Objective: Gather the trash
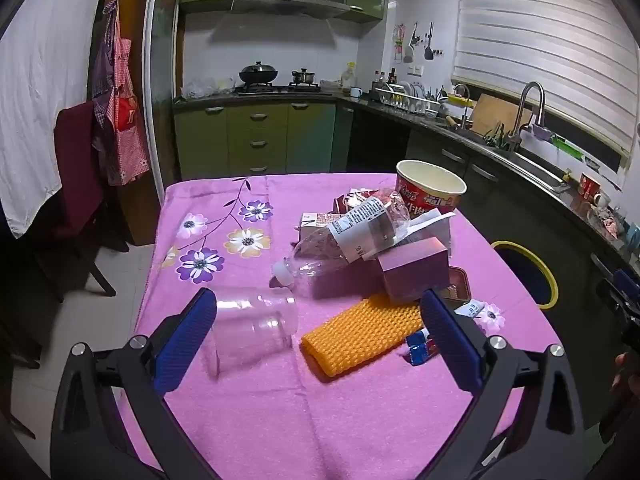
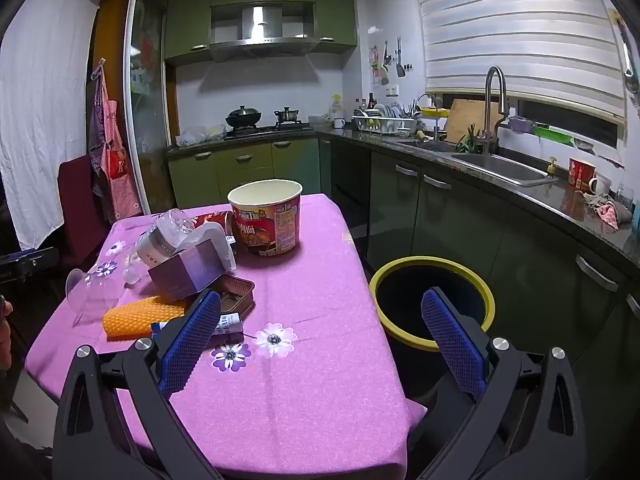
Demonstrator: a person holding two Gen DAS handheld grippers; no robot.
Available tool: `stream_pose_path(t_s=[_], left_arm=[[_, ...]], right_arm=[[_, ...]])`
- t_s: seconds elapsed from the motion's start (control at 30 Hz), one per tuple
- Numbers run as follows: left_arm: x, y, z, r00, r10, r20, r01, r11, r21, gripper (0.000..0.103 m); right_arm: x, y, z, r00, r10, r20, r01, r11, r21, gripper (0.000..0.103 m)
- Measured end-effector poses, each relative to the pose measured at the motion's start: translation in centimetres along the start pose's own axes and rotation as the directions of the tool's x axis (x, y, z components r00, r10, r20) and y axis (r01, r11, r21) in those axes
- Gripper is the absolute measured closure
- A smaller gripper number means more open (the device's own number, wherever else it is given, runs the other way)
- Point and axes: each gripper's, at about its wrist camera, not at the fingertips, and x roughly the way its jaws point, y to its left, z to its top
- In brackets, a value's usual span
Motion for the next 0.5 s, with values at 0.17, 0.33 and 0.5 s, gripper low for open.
stream_pose_path(t_s=[0.17, 0.33, 0.5], left_arm=[[0.25, 0.40, 0.05, 1.000, -0.009, -0.012, 0.009, 1.000, -0.014, 0.006], [-0.11, 0.71, -0.06, 1.000, -0.005, -0.004, 0.005, 1.000, -0.006, 0.006], [-0.18, 0.02, 0.07, 1.000, 0.004, -0.003, -0.004, 1.000, 0.009, 0.006]], right_arm=[[0.00, 0.06, -0.04, 1.000, -0.001, 0.001, 0.001, 1.000, -0.005, 0.004], [0.20, 0.09, -0.06, 1.000, 0.000, -0.007, 0.000, 1.000, -0.006, 0.004], [0.08, -0.06, 0.03, 1.000, 0.000, -0.008, 0.000, 1.000, -0.006, 0.004]])
